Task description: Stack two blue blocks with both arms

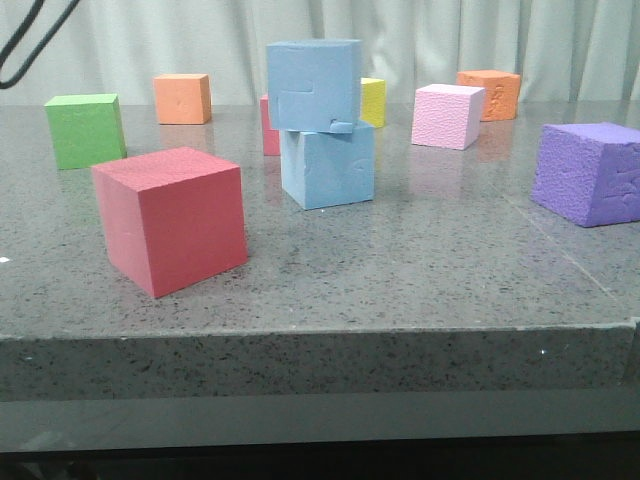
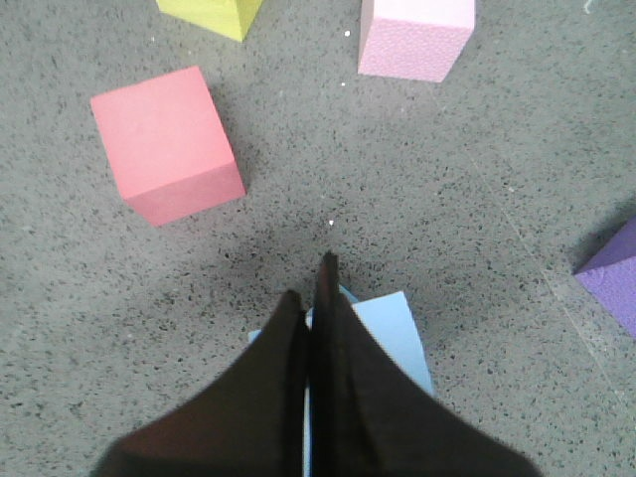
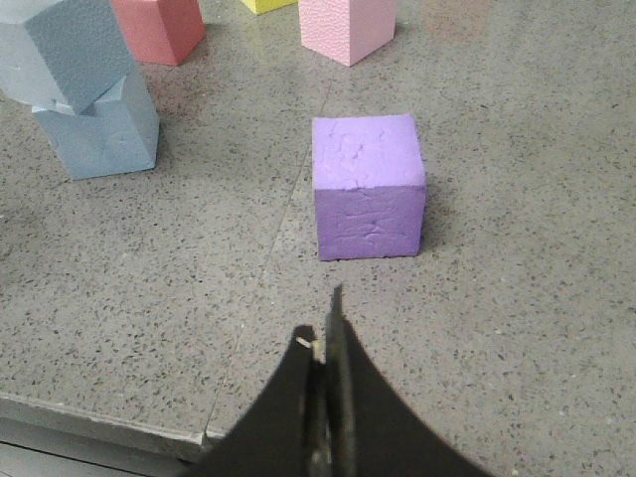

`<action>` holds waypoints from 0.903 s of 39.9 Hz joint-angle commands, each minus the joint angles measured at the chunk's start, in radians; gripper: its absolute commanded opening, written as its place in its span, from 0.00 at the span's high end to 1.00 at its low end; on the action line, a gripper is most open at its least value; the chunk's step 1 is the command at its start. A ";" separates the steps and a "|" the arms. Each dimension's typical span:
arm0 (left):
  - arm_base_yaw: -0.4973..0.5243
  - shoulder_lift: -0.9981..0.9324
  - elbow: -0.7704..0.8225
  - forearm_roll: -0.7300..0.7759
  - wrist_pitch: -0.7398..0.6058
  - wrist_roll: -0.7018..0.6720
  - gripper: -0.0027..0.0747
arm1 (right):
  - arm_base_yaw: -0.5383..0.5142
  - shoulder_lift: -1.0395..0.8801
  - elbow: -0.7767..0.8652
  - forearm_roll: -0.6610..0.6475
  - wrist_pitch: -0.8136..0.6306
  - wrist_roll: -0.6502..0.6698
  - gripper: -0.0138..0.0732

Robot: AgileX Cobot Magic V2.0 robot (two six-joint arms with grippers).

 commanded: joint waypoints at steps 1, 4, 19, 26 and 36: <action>-0.003 -0.094 -0.034 0.001 0.009 0.022 0.99 | -0.005 0.002 -0.025 -0.018 -0.069 -0.010 0.92; -0.003 -0.114 -0.024 0.001 0.009 0.024 0.99 | -0.005 0.002 -0.025 -0.018 -0.069 -0.010 0.92; -0.003 -0.340 0.338 0.050 -0.015 0.052 0.99 | -0.005 0.002 -0.025 -0.018 -0.069 -0.010 0.92; -0.003 -0.548 0.576 0.052 -0.135 0.052 0.99 | -0.005 0.002 -0.025 -0.018 -0.069 -0.010 0.92; -0.003 -0.893 0.928 0.123 -0.404 0.052 0.99 | -0.005 0.002 -0.025 -0.018 -0.069 -0.010 0.92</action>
